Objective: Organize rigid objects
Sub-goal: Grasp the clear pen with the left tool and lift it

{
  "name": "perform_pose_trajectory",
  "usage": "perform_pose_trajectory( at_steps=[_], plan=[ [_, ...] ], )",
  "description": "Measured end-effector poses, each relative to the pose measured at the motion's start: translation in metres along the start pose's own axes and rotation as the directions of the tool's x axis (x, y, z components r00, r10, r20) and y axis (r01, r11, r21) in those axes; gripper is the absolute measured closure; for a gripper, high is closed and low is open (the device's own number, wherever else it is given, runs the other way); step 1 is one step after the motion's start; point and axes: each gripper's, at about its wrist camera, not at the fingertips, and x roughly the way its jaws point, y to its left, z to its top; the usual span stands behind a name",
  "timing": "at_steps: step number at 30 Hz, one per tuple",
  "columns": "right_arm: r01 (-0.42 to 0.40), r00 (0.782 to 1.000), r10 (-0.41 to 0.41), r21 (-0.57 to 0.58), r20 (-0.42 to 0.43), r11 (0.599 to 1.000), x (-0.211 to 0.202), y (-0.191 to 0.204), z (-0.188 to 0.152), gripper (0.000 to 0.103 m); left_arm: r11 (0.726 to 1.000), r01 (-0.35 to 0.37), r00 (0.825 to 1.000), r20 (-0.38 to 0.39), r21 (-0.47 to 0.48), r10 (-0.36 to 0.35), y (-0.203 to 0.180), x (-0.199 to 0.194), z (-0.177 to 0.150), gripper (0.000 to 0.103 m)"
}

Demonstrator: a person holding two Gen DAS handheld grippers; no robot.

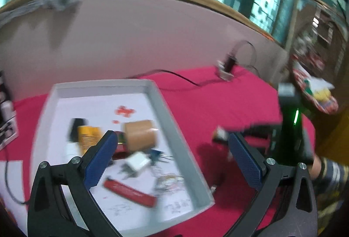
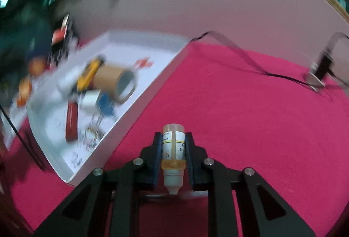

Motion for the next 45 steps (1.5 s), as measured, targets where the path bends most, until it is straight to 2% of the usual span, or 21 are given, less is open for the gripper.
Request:
perform_pose_trajectory(
  at_steps=[3,6,8,9,12,13,17,23,25,26,28,29,33,36,38,40,41,43,45],
  plan=[
    [0.011,0.997,-0.020,0.120,0.073,0.993,-0.035,-0.036,0.001,0.084,0.994,0.089,0.994,-0.075,0.066,-0.084,-0.019,0.017,0.005,0.000],
    [0.008,0.992,-0.035,0.217,0.124,0.976,-0.063,-0.066,-0.004,0.084,0.980,0.155,0.976,-0.172,0.125,-0.132,-0.044,0.043,0.008,0.001],
    [0.008,0.987,-0.049,0.261,0.153,0.965,-0.077,-0.080,-0.009,0.084,0.968,0.174,0.968,-0.213,0.180,-0.134,-0.062,0.058,0.005,0.004],
    [0.006,0.985,-0.052,0.273,0.162,0.962,-0.081,-0.083,-0.010,0.084,0.960,0.180,0.962,-0.244,0.214,-0.126,-0.073,0.068,0.004,0.010],
    [-0.004,0.981,-0.053,0.299,0.184,0.954,-0.088,-0.092,-0.014,0.084,0.939,0.199,0.944,-0.313,0.281,-0.106,-0.098,0.091,-0.003,0.020],
    [-0.012,0.980,-0.049,0.307,0.191,0.952,-0.091,-0.094,-0.015,0.084,0.930,0.206,0.933,-0.348,0.304,-0.093,-0.107,0.101,-0.008,0.025],
    [-0.038,0.978,-0.031,0.316,0.209,0.948,-0.093,-0.098,-0.016,0.084,0.919,0.227,0.908,-0.412,0.323,-0.079,-0.114,0.113,-0.019,0.029],
    [-0.078,0.976,0.002,0.339,0.219,0.937,-0.091,-0.102,-0.020,0.084,0.913,0.288,0.864,-0.489,0.288,-0.119,-0.115,0.124,-0.022,0.029],
    [-0.086,0.976,0.008,0.344,0.220,0.935,-0.090,-0.102,-0.021,0.084,0.909,0.297,0.855,-0.505,0.294,-0.116,-0.117,0.129,-0.021,0.030],
    [-0.087,0.975,0.010,0.344,0.220,0.935,-0.091,-0.101,-0.021,0.084,0.908,0.291,0.851,-0.516,0.302,-0.101,-0.118,0.133,-0.023,0.034],
    [-0.089,0.975,0.011,0.344,0.224,0.935,-0.093,-0.100,-0.021,0.084,0.910,0.274,0.843,-0.533,0.310,-0.073,-0.117,0.140,-0.027,0.051],
    [-0.091,0.974,0.012,0.343,0.227,0.935,-0.094,-0.100,-0.021,0.084,0.908,0.267,0.846,-0.529,0.323,-0.060,-0.117,0.140,-0.030,0.052],
    [-0.102,0.971,0.019,0.342,0.239,0.934,-0.098,-0.100,-0.019,0.084,0.905,0.227,0.855,-0.519,0.360,-0.008,-0.117,0.133,-0.033,0.072],
    [-0.113,0.968,0.027,0.338,0.248,0.934,-0.099,-0.098,-0.018,0.084,0.904,0.219,0.856,-0.517,0.368,0.004,-0.117,0.127,-0.037,0.079],
    [-0.116,0.967,0.030,0.335,0.252,0.935,-0.100,-0.096,-0.017,0.084,0.904,0.209,0.865,-0.502,0.373,0.007,-0.120,0.125,-0.039,0.081],
    [-0.118,0.966,0.032,0.328,0.255,0.937,-0.100,-0.095,-0.015,0.084,0.896,0.197,0.879,-0.477,0.397,0.019,-0.126,0.120,-0.044,0.091],
    [-0.119,0.966,0.033,0.324,0.257,0.939,-0.101,-0.094,-0.014,0.084,0.893,0.186,0.886,-0.464,0.410,0.029,-0.129,0.122,-0.046,0.093],
    [-0.118,0.965,0.033,0.318,0.262,0.941,-0.103,-0.093,-0.012,0.084,0.888,0.168,0.899,-0.436,0.427,0.039,-0.132,0.122,-0.049,0.095],
    [-0.115,0.963,0.029,0.313,0.267,0.943,-0.105,-0.092,-0.010,0.084,0.898,0.175,0.907,-0.421,0.404,0.013,-0.133,0.116,-0.050,0.095]
  ],
)
